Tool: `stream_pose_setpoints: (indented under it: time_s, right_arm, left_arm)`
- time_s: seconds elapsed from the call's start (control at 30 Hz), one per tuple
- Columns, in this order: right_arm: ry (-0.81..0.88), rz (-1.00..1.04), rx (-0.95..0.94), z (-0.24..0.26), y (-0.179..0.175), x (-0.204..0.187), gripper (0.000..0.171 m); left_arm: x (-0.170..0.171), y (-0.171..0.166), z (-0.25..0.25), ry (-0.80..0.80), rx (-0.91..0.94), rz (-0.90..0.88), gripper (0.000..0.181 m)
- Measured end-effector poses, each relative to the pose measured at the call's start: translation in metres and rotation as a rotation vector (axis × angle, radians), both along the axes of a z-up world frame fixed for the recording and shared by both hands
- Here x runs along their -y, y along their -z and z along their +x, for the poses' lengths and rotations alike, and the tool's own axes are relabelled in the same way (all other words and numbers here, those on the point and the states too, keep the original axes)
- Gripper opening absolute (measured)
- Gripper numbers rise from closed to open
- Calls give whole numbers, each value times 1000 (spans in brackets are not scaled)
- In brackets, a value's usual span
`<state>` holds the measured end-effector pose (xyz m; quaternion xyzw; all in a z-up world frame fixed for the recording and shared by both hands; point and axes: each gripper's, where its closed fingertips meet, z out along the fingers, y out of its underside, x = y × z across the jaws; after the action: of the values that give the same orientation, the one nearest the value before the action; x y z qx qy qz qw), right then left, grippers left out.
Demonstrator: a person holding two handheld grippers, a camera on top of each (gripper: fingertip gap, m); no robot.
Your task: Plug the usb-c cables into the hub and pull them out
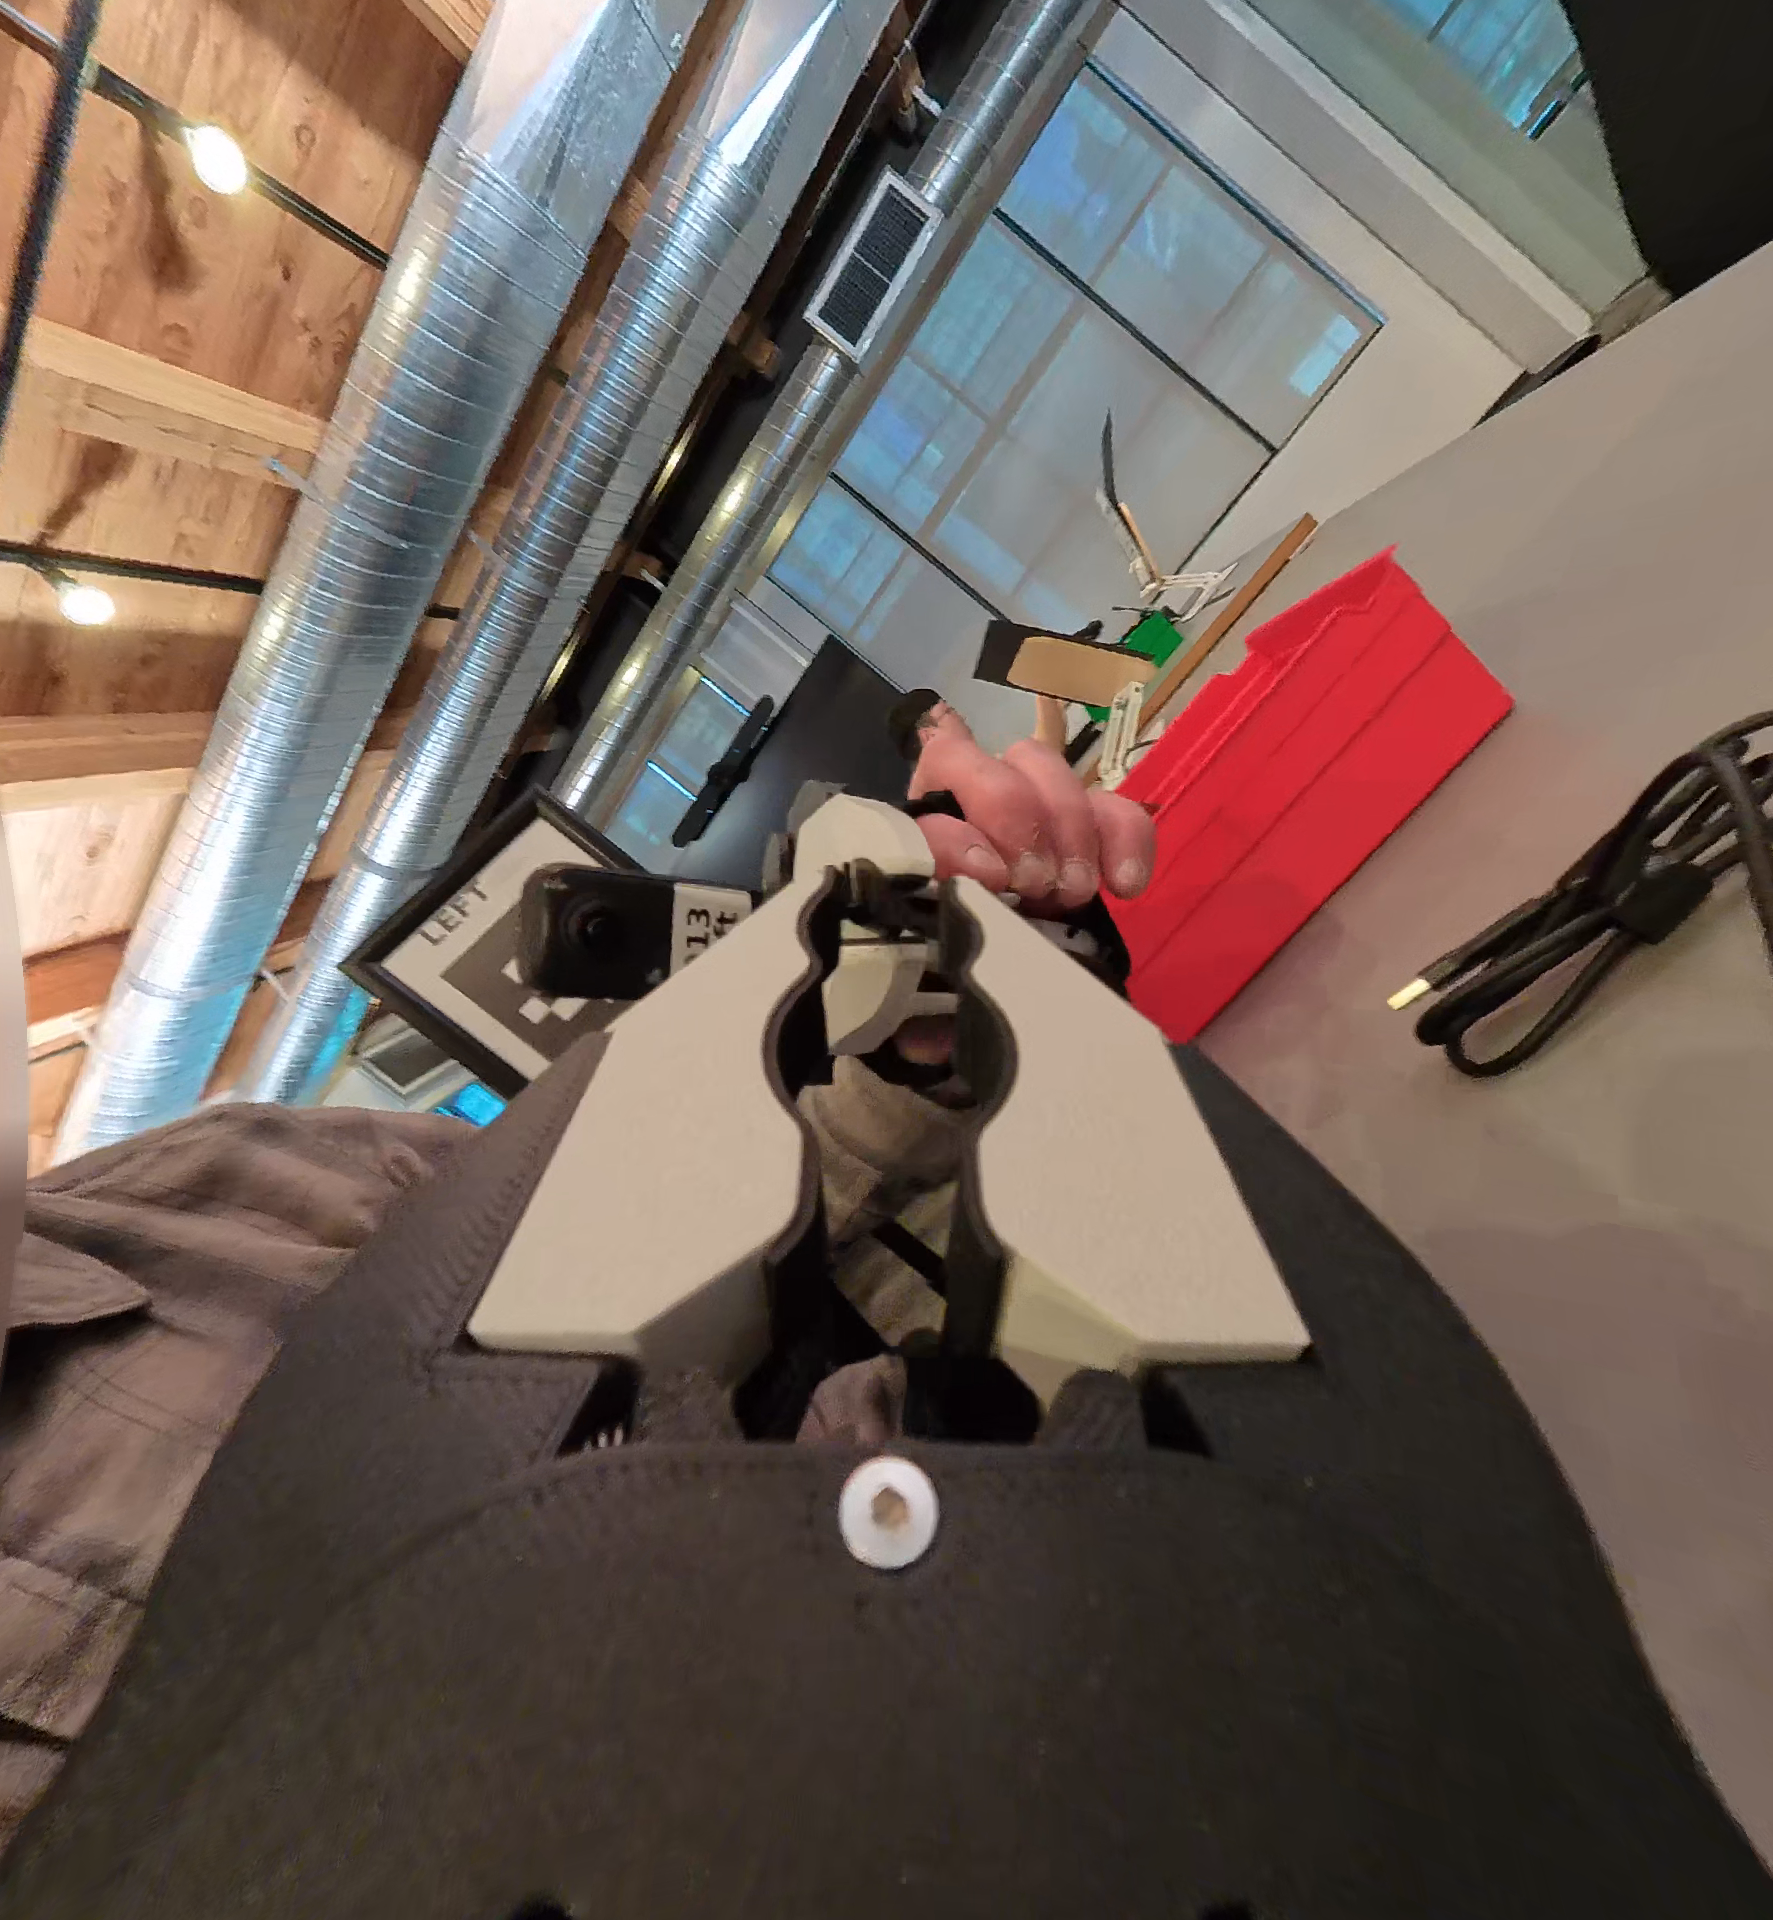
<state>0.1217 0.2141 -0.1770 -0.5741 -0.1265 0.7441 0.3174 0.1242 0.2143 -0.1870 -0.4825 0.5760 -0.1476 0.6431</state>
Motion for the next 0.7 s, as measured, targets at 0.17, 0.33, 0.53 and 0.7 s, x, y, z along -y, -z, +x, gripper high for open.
stream_pose_setpoints:
  time_s: [0.17, 0.33, 0.53, 0.7]
  right_arm:
    - [98, 231, 233, 9, 3, -4, 26]
    - [322, 784, 723, 22, -6, -3, 24]
    - [412, 1509, 1345, 20, -12, 0, 28]
    - [313, 1978, 1701, 7, -7, 1, 29]
  left_arm:
    - [-5, -1, -5, -10, -35, -78, 11]
    - [-8, -3, -9, 10, -46, -186, 8]
    - [-11, 7, -4, 40, -90, -288, 8]
    - [-9, 16, 1, 76, -145, -388, 8]
